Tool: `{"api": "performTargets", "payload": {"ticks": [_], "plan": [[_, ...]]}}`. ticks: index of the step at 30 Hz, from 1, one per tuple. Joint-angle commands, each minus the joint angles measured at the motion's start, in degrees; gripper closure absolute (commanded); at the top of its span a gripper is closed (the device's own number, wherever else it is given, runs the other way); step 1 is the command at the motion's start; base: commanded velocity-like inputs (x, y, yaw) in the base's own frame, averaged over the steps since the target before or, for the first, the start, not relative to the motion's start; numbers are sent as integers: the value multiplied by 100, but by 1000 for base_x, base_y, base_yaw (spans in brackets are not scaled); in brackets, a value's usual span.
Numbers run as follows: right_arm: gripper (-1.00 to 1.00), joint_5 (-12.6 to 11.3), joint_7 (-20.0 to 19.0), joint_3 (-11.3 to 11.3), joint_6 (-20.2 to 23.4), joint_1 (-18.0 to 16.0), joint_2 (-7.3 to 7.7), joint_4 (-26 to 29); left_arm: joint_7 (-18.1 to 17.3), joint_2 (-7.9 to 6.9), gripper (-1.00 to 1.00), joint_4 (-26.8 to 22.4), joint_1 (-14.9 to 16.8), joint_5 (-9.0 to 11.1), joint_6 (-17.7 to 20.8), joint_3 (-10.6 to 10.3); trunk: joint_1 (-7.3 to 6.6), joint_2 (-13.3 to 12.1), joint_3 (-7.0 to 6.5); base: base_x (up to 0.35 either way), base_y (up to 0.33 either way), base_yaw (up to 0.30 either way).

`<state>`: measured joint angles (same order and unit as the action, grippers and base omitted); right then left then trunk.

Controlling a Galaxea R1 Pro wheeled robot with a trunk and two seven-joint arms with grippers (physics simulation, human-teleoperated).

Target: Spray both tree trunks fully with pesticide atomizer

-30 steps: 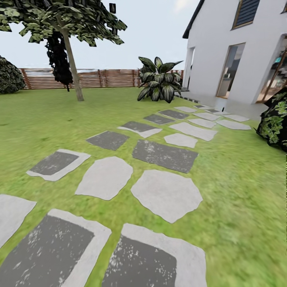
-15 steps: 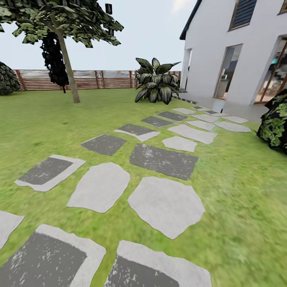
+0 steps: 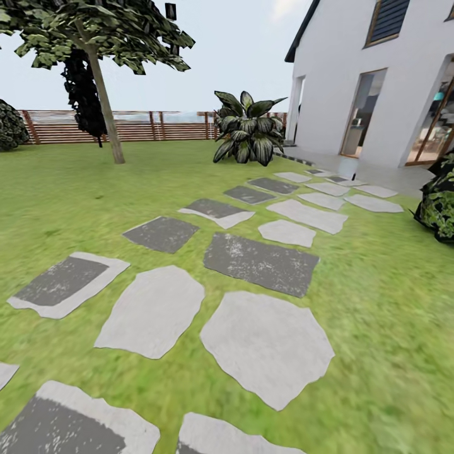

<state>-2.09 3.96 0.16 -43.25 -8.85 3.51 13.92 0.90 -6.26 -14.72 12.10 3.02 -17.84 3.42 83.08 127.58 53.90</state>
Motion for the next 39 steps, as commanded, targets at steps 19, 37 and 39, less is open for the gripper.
{"api": "performTargets", "payload": {"ticks": [19, 37, 39], "plan": [[-100, -20, 8, 4, -16, -3, 0, -3, -2, 2, -100, 5, 3, 29, -18, 0, 2, 2, 5, 339, 0, -129], [-100, -20, 8, 7, -16, -3, -1, -3, -3, 2, -100, 6, 3, 31, -18, 0, 2, 2, 5, 339, 0, -49], [-100, -20, 8, 4, -16, -3, -1, -3, -3, 2, -100, 9, 3, 31, -18, 0, 2, 2, 5, 339, 0, 0]]}}
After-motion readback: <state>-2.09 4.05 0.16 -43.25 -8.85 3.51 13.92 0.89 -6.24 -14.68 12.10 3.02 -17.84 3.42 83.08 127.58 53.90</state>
